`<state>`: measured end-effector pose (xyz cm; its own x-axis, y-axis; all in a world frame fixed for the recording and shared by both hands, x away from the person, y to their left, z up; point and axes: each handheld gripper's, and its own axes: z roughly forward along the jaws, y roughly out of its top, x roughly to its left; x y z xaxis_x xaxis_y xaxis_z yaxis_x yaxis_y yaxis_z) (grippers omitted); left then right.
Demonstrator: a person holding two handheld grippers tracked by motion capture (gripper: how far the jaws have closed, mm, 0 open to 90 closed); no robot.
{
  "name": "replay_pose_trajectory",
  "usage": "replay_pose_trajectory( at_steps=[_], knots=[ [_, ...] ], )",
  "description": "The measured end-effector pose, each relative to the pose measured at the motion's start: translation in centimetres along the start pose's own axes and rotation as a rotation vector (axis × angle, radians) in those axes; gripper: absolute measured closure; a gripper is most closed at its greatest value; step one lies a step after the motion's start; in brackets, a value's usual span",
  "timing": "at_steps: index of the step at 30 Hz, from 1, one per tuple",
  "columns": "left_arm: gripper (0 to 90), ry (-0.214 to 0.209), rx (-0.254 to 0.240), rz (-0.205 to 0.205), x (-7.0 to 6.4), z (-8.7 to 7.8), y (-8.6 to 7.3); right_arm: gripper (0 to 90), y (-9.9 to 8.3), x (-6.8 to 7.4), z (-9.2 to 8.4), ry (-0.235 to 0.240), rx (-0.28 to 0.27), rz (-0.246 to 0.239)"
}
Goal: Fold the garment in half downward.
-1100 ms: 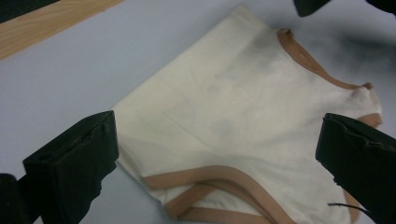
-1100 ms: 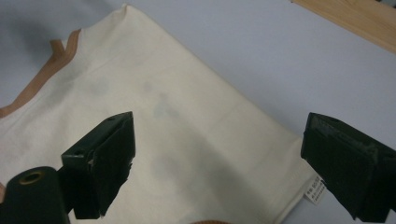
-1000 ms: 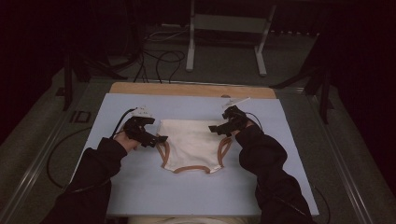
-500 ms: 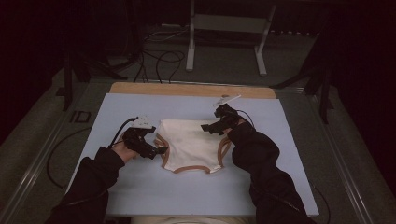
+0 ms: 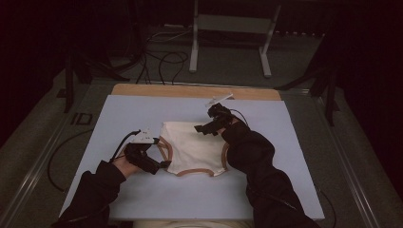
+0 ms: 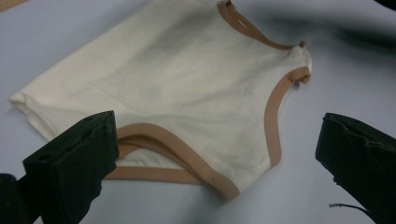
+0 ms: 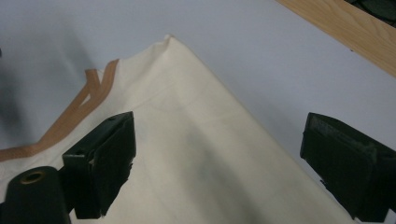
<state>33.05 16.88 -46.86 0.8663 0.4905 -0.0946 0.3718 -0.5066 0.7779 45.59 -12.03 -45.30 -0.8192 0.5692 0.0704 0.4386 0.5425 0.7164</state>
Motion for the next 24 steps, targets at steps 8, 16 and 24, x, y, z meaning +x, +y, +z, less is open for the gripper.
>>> replay_pose_trajectory(
  at_steps=[8, 16, 24],
  knots=[
    [0.3, -0.009, 0.006, 0.033, -0.8, 0.5, -1.0, 10.5, 0.8, 0.6, 1.1, 0.016, 0.016, -0.021],
    [3.1, -0.01, 0.039, 0.045, -1.4, 0.6, -1.4, 10.5, 1.9, 1.2, 2.1, 0.029, 0.021, -0.044],
    [3.1, -0.042, 0.044, 0.055, -1.3, 0.9, -1.8, 10.5, 2.6, 1.7, 3.2, 0.041, 0.028, -0.063]
  ],
)
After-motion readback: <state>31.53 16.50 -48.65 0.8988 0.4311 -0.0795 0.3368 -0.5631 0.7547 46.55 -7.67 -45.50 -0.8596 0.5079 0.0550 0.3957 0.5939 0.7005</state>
